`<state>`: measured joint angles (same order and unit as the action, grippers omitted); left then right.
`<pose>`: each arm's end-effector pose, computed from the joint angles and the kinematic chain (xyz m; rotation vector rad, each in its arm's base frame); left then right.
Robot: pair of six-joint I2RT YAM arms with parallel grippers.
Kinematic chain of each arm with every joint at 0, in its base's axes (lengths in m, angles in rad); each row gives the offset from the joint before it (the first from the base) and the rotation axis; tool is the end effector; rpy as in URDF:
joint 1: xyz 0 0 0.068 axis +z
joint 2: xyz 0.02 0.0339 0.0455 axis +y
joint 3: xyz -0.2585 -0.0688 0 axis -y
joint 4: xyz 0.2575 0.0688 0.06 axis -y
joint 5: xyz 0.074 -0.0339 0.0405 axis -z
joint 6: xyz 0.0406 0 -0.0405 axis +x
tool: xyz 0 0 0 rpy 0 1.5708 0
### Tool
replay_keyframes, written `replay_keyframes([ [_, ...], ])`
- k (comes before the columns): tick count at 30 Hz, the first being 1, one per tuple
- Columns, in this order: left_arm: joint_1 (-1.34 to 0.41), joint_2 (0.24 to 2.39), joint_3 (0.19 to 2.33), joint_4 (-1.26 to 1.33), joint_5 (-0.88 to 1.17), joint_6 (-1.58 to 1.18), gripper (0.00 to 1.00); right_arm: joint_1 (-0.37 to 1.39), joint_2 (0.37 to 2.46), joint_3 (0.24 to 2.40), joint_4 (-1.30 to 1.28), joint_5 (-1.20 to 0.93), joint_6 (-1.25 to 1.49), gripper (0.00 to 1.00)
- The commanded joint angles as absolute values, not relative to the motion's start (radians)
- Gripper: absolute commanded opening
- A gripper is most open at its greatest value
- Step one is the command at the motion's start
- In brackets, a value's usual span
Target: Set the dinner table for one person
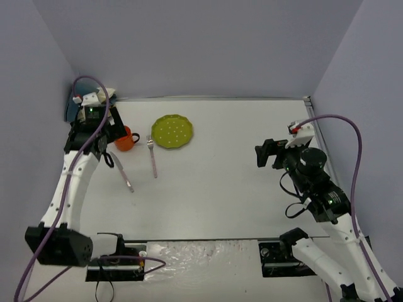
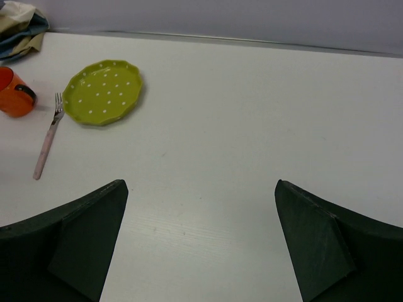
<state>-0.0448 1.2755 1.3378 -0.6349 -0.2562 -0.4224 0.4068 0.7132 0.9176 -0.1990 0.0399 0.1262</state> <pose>0.2934 -0.0029 0.3754 -0.5434 2.0518 -0.0019 0.1651 0.0694 0.3943 -0.1893 1.5671 0.3875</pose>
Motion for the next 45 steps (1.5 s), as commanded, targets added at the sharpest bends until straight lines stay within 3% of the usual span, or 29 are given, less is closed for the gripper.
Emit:
replay_keyframes([
  [1, 0.087, 1.446, 1.48, -0.429, -0.223, -0.43, 0.97, 0.413, 0.812, 1.008, -0.12, -0.075, 0.084, 1.0],
  [16, 0.268, 2.092, 1.885, -0.242, -0.079, -0.442, 0.97, 0.413, 1.077, 1.053, -0.082, -0.195, 0.084, 1.0],
  [32, 0.317, 2.402, 2.081, -0.017, 0.096, -0.486, 0.95, 0.416, 1.144, 0.985, -0.045, -0.288, 0.161, 1.0],
  [39, 0.32, 2.462, 2.115, 0.027, 0.143, -0.51, 0.76, 0.417, 1.137, 0.978, -0.045, -0.268, 0.175, 1.0],
  [40, 0.321, 2.467, 2.118, 0.034, 0.145, -0.512, 0.71, 0.417, 1.137, 0.979, -0.046, -0.265, 0.175, 1.0],
  [42, 0.321, 2.476, 2.128, 0.037, 0.157, -0.51, 0.52, 0.417, 1.138, 0.982, -0.046, -0.265, 0.178, 1.0],
  [45, 0.322, 2.479, 2.131, 0.051, 0.176, -0.512, 0.36, 0.417, 1.137, 0.976, -0.046, -0.265, 0.179, 1.0],
])
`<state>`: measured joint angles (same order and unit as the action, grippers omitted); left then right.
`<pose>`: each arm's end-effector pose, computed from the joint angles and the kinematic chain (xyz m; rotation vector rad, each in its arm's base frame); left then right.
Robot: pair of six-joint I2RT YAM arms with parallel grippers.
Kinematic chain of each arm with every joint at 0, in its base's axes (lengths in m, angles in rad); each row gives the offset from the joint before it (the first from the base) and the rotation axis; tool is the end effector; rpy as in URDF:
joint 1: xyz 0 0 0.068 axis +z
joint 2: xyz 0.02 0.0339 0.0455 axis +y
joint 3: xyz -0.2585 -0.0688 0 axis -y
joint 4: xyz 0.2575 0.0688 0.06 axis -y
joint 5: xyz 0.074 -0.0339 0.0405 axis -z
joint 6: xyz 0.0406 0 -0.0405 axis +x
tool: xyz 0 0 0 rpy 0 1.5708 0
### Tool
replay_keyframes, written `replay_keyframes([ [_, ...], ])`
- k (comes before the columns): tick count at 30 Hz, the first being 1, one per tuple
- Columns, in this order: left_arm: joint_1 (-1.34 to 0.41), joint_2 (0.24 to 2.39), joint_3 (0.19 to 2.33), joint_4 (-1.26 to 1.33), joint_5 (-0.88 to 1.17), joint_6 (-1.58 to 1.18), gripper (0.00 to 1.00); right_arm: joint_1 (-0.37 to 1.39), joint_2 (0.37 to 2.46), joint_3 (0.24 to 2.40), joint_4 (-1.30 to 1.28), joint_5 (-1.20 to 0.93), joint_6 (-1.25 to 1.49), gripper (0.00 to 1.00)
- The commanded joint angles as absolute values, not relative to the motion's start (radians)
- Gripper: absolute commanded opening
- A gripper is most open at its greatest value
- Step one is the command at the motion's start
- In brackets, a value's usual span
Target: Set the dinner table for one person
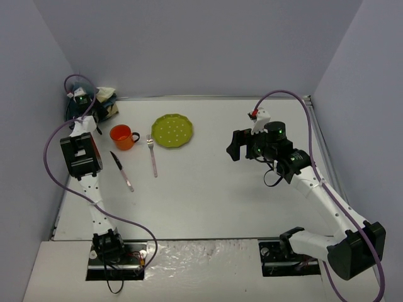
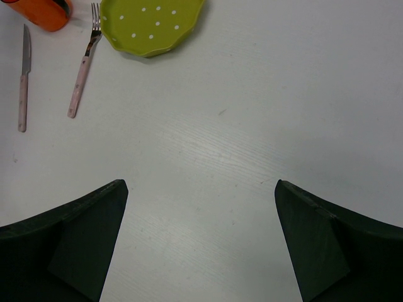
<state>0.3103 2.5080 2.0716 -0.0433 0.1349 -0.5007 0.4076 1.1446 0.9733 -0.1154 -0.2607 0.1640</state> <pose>0.5620 0.1745 0.1594 -0.7328 1.9205 -0.2566 0.2581 0.1229 0.3321 -0.4129 1.8509 0.6352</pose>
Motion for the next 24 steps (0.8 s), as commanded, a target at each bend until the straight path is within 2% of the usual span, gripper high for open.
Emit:
replay_keyframes([
  [1, 0.322, 2.477, 2.129, 0.057, 0.182, -0.512, 0.28, 0.417, 1.136, 0.975, -0.046, -0.266, 0.179, 1.0],
  [4, 0.324, 2.464, 2.126, 0.071, 0.201, -0.514, 0.02, 0.419, 1.132, 0.974, -0.048, -0.271, 0.186, 1.0],
  [11, 0.328, 2.321, 2.147, 0.075, 0.218, -0.5, 0.0, 0.419, 1.108, 0.984, -0.048, -0.263, 0.184, 1.0],
  [14, 0.326, 2.224, 2.208, 0.07, 0.22, -0.504, 0.0, 0.419, 1.093, 0.998, -0.052, -0.27, 0.173, 1.0],
  [20, 0.303, 2.071, 2.491, -0.062, 0.276, -0.547, 0.0, 0.418, 1.045, 1.021, -0.054, -0.269, 0.156, 1.0],
  [24, 0.274, 1.979, 2.519, -0.081, 0.41, -0.623, 0.0, 0.419, 0.98, 1.026, -0.059, -0.272, 0.147, 1.0],
])
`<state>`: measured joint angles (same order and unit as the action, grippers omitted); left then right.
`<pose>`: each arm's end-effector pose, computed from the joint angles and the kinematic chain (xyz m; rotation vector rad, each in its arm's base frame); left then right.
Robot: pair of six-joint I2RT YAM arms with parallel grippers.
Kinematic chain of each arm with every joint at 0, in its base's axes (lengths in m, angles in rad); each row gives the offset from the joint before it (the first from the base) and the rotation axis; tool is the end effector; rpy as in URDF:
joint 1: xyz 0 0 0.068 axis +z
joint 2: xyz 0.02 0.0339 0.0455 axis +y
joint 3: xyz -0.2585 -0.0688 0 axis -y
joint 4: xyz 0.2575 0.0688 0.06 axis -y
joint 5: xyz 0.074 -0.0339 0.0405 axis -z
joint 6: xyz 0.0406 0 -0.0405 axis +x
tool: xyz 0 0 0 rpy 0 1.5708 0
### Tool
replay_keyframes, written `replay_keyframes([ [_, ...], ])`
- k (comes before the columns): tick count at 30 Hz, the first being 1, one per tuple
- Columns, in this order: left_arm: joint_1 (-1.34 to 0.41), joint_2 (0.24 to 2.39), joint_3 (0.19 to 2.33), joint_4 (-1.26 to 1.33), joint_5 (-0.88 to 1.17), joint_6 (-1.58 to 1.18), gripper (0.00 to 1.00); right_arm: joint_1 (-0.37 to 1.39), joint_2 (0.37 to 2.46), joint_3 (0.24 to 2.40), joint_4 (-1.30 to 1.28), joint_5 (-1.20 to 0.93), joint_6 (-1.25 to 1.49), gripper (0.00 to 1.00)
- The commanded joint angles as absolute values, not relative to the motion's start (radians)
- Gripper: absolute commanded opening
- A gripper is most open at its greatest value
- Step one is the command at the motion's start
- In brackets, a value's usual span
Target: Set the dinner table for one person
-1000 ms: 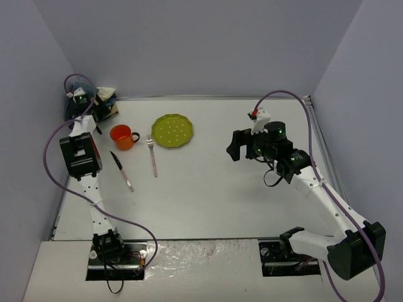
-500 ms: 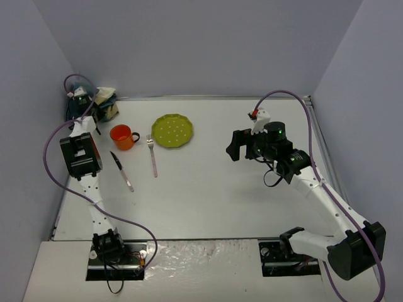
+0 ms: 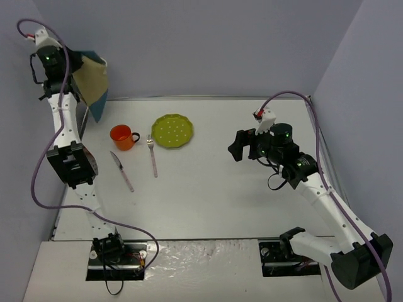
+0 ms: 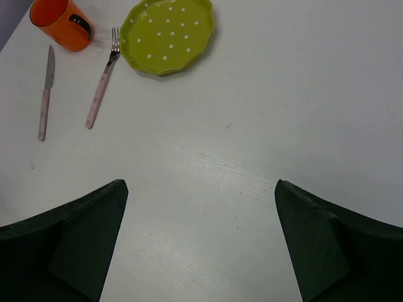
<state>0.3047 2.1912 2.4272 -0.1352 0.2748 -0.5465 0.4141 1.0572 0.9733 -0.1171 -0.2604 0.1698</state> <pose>0.4985 0.1452 0.4538 -0.4019 1.4309 -0.3977 0.2389 0.1164 0.3543 -0.4107 1.7643 0.6493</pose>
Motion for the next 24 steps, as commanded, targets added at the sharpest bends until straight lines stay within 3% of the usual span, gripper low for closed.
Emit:
replay_keyframes([
  [1, 0.242, 1.93, 2.509, -0.099, 0.431, -0.636, 0.0, 0.419, 0.962, 1.025, -0.063, -0.266, 0.147, 1.0],
  [6, 0.009, 1.746, 2.387, -0.272, 0.464, -0.529, 0.0, 0.417, 0.823, 1.023, -0.107, -0.186, 0.163, 1.0],
  [14, -0.463, 1.522, 2.06, -0.284, 0.324, -0.459, 0.0, 0.417, 0.646, 1.014, -0.223, -0.05, 0.205, 1.0],
  [24, -0.715, 1.542, 1.793, -0.147, 0.237, -0.571, 0.0, 0.417, 0.536, 1.007, -0.365, 0.061, 0.219, 1.0],
])
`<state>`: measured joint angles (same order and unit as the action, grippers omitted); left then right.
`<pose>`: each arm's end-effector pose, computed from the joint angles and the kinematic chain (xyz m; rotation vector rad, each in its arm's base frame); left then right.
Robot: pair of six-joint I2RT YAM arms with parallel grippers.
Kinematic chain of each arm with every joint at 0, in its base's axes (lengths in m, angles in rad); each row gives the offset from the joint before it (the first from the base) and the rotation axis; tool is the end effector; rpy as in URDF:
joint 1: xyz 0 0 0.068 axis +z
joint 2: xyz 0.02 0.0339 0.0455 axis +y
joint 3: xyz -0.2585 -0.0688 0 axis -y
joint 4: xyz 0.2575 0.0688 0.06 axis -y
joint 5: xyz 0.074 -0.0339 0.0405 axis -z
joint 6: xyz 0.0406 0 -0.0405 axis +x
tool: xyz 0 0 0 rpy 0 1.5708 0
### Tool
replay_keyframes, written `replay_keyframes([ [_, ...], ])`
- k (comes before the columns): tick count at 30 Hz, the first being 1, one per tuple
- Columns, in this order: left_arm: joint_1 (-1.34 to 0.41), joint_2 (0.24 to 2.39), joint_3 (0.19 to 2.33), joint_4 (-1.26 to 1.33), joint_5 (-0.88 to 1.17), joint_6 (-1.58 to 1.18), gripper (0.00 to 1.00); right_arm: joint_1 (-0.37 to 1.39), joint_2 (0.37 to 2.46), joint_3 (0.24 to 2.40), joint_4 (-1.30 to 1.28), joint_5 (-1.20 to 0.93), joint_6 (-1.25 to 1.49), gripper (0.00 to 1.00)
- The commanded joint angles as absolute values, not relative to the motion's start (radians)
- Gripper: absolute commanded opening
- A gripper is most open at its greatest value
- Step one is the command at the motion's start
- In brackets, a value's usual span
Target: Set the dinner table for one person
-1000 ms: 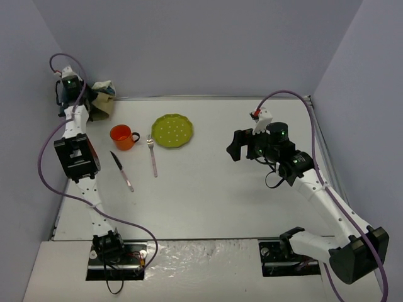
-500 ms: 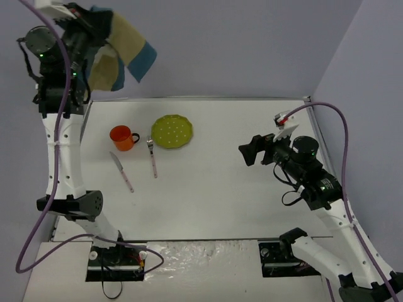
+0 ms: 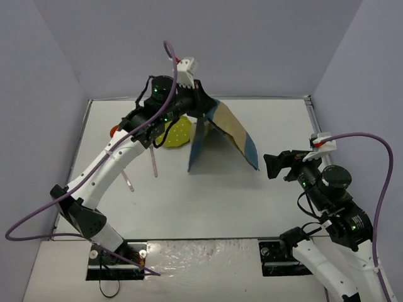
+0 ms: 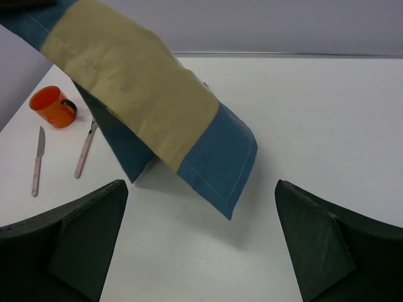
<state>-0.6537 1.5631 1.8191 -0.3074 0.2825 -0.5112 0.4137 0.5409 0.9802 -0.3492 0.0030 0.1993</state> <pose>0.2827 -0.2308 0.4894 0.3554 1.7050 -1.1068 0.1100 0.0482 0.4207 -0.1581 1.4918 0.4932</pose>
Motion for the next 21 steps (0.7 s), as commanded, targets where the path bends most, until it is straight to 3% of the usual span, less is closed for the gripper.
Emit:
replay_keyframes([
  [1, -0.737, 1.55, 1.777, -0.141, 0.219, -0.572, 0.0, 0.417, 0.533, 1.005, -0.372, 0.064, 0.223, 1.0],
  [8, -0.811, 1.603, 1.722, -0.135, 0.179, -0.602, 0.0, 0.417, 0.518, 0.996, -0.392, 0.078, 0.264, 1.0],
  [12, -0.864, 1.572, 1.567, -0.08, 0.164, -0.686, 0.0, 0.417, 0.539, 0.996, -0.411, 0.087, 0.289, 1.0],
  [21, -1.056, 1.388, 1.18, -0.137, -0.112, -0.776, 0.0, 0.417, 0.62, 0.959, -0.417, 0.12, 0.349, 1.0],
])
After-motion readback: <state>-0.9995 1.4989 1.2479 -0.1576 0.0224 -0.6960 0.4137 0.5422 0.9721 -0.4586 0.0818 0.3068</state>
